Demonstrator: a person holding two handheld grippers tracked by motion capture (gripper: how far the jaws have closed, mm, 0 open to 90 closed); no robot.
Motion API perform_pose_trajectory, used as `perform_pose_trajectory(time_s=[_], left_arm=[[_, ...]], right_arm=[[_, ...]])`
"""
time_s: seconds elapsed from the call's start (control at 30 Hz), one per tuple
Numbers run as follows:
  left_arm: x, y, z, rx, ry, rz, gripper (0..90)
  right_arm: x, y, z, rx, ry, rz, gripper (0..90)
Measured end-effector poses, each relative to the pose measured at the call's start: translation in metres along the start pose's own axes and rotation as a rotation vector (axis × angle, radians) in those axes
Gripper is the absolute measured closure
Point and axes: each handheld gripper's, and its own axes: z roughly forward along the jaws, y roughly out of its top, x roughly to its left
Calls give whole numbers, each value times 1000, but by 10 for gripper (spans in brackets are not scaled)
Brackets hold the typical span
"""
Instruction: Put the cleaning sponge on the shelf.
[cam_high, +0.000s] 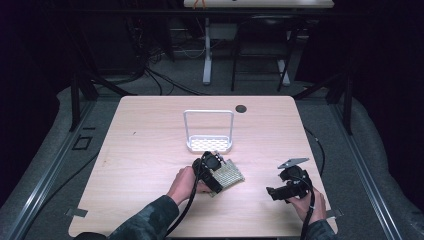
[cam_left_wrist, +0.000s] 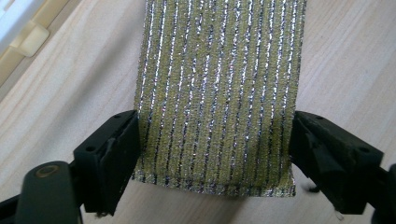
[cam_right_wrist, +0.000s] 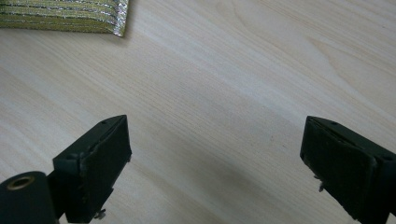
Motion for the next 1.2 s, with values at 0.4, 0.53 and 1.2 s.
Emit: perform_pose_trajectory(time_s=[0.4, 0.53, 1.2], left_arm=[[-2, -1, 4, 13, 10, -8, 245], [-2, 3, 5, 42, 14, -6, 273], [-8, -4, 2, -9, 28, 10, 504]], right_arm=[[1, 0, 1, 6, -1, -9, 85], [2, 1, -1, 6, 2, -8, 87], [1, 1, -2, 3, 3, -9, 96]])
